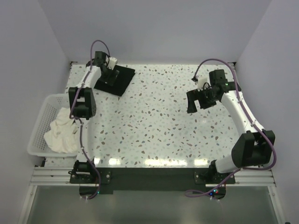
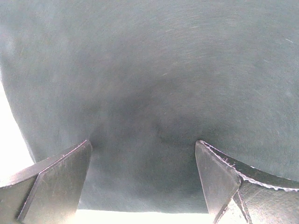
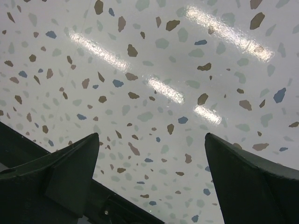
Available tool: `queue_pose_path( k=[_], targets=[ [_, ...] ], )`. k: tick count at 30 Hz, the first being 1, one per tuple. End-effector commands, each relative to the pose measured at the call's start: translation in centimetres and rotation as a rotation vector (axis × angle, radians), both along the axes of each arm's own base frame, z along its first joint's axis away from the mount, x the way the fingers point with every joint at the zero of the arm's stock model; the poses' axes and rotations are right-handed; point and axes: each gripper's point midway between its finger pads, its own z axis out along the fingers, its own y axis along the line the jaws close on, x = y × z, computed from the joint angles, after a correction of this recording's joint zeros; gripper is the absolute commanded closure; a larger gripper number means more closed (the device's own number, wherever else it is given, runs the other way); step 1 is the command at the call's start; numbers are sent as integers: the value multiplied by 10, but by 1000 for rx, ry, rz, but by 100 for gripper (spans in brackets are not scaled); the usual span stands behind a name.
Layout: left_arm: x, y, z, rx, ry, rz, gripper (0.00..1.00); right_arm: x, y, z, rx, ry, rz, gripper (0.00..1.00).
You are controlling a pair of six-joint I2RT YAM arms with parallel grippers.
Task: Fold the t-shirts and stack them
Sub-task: Neatly place the folded tshirt to the corner
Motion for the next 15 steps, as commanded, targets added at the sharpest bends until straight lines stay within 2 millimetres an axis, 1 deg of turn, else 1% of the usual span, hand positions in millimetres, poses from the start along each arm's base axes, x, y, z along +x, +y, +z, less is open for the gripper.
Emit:
queue_pose_path(
  k=[1,5,6,7,10,11,12,14,15],
  targets=[
    [-35,80,-48,148,181,72,4,9,-3,11,-13,-47,2,1],
    [-39,104,-48,141,185,145,5,11,-2,11,-10,-45,4,1],
    [-43,106,-49,126,195,169,5,12,-2,11,-10,-46,5,1],
    [-47,114,-50,116,205,195,5,12,-3,12,-9,-48,2,1],
    [-61,119,-52,62,241,253,8,13,-3,12,-13,-52,6,1],
    [-66,125,-52,39,249,270,10,13,-3,11,-12,-50,7,1],
    [-73,123,-49,12,259,269,11,13,-3,11,-14,-50,11,1],
    [-78,103,-44,-91,258,200,11,13,-3,10,-13,-48,13,1],
    [-81,87,-34,-159,247,153,11,12,-3,9,-15,-45,12,1]
  ],
)
